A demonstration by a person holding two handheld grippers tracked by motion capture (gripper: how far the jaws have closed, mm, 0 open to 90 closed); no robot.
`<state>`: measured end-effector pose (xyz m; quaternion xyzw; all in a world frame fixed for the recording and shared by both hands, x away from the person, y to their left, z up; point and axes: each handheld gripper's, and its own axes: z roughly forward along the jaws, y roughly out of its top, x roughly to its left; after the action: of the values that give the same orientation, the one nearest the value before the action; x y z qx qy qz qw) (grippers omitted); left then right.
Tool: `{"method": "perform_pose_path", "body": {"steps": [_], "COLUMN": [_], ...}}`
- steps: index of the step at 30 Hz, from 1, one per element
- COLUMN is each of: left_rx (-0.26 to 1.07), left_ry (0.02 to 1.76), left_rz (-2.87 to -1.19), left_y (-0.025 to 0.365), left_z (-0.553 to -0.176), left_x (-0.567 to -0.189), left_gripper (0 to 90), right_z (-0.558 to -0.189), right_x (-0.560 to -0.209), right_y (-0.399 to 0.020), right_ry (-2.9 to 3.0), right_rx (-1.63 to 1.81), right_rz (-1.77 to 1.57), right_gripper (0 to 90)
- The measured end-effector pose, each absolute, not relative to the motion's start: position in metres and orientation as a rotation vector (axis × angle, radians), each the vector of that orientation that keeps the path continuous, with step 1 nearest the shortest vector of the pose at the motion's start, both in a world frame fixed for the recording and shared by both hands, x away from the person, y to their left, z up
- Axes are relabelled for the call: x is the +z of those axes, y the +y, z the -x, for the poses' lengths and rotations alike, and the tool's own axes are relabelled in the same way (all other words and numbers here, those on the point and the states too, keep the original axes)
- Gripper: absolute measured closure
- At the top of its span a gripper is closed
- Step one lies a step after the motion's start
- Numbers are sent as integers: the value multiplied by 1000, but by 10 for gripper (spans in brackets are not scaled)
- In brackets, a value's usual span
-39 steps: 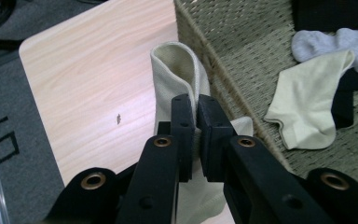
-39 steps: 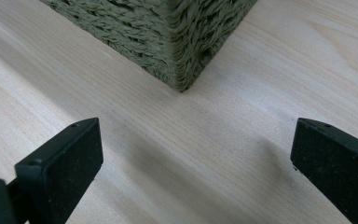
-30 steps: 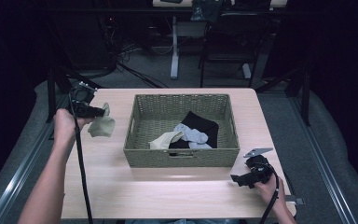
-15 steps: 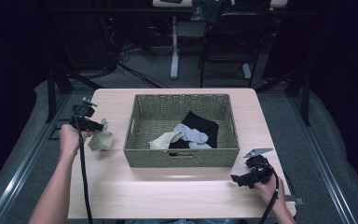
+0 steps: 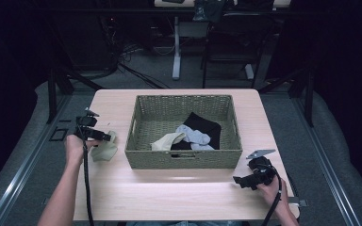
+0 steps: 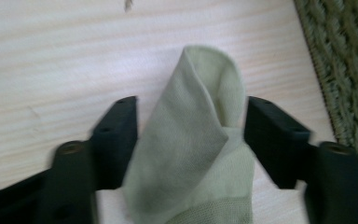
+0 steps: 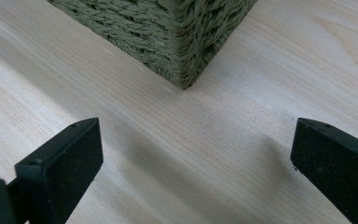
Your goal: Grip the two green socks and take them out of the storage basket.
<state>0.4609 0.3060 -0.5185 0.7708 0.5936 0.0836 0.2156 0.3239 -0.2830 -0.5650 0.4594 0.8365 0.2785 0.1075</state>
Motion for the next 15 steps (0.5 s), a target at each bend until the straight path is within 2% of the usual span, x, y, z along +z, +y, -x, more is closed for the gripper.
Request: {"method": "perform_pose_path", "body": {"steps": [4,10,15], "left_rx": [250,291,324], "left_ry": [1622,1566,1491], "left_rz": [-2094,-2049,-2051], "left_y": [308,303,289], "left_z": [-456,-451,-448], "left_x": [-501,-468,-444], "left_gripper": [159,46,26], "right_z": [-324,-324,-324], "right_x": [-566,-566,-567], "right_y": [-283,-283,-283], "right_ry": [2461,2462,2458], "right_rx": [819,823,824], "right_rz": [-1359,-1355,-1360], "right_gripper": [15,15,15]}}
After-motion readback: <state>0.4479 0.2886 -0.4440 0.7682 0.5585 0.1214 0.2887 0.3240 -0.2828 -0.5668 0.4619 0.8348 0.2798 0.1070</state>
